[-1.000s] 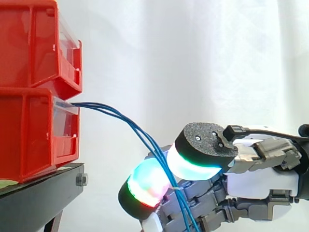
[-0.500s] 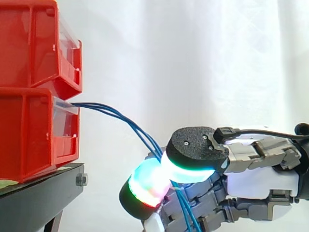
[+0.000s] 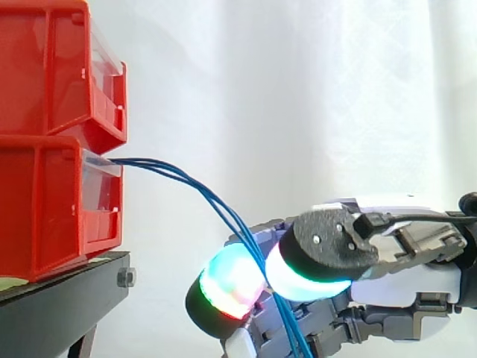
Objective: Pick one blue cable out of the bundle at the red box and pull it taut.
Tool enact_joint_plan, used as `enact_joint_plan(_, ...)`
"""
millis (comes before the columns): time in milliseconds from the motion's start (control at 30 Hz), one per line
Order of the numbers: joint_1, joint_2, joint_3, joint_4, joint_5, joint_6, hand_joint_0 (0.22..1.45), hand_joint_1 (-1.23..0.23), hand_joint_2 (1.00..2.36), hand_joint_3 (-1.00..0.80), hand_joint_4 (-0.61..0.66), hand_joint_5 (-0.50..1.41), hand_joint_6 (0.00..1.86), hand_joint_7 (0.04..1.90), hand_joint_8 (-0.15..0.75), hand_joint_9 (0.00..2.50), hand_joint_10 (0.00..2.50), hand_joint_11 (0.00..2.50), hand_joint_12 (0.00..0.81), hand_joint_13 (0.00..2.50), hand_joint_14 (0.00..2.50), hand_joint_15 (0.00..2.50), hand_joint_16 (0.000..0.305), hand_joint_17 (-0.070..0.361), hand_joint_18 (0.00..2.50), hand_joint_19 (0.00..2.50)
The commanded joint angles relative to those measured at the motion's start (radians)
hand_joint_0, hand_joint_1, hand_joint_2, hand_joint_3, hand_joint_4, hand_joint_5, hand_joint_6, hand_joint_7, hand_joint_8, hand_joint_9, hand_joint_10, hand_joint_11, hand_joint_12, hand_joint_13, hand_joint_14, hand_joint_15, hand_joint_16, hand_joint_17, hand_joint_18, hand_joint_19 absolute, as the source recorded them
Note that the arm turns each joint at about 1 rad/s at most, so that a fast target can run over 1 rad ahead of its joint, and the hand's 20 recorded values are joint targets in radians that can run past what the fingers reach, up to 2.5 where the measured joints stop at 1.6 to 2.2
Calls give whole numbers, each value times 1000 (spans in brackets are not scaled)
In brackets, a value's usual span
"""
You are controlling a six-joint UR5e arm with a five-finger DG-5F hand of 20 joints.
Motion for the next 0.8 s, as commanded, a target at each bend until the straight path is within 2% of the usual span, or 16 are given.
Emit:
enact_joint_plan(0,0,0,0,0,0,0,482,-783,1000,-500,111,-178,909,877,309,834,10,663,400,767,10,338,53,119,729,349)
enact_joint_plan(33,0,0,0,0,0,0,481,-778,1000,-500,109,-177,908,872,310,836,8,656,402,767,10,342,53,119,728,348)
enact_joint_plan(100,0,0,0,0,0,-1,475,-667,1000,-500,105,-172,901,893,317,849,10,644,406,766,10,342,54,121,718,357)
enact_joint_plan(167,0,0,0,0,0,-1,515,-634,1000,-500,94,-171,895,927,303,843,12,642,390,754,11,348,51,115,688,372)
enact_joint_plan(233,0,0,0,0,0,-1,567,-648,1000,-500,93,-171,895,979,295,843,10,642,378,746,11,346,48,108,665,388)
enact_joint_plan(267,0,0,0,0,0,-1,585,-665,1004,-440,96,-170,898,991,297,855,12,649,376,754,11,349,48,107,665,391)
enact_joint_plan(533,0,0,0,0,2,-1,608,-722,1013,-217,88,-166,924,985,317,875,11,658,393,785,10,349,50,113,704,372)
enact_joint_plan(633,0,0,0,0,2,0,651,-829,1013,-299,29,-173,927,959,294,847,12,662,372,764,11,357,47,106,684,370)
enact_joint_plan(700,0,0,0,0,2,0,699,-883,1000,-500,5,-175,920,926,275,815,11,638,372,757,11,342,46,104,687,331)
enact_joint_plan(767,0,0,0,0,2,0,702,-915,1000,-500,0,-175,916,906,258,800,12,621,365,750,11,329,45,102,690,311)
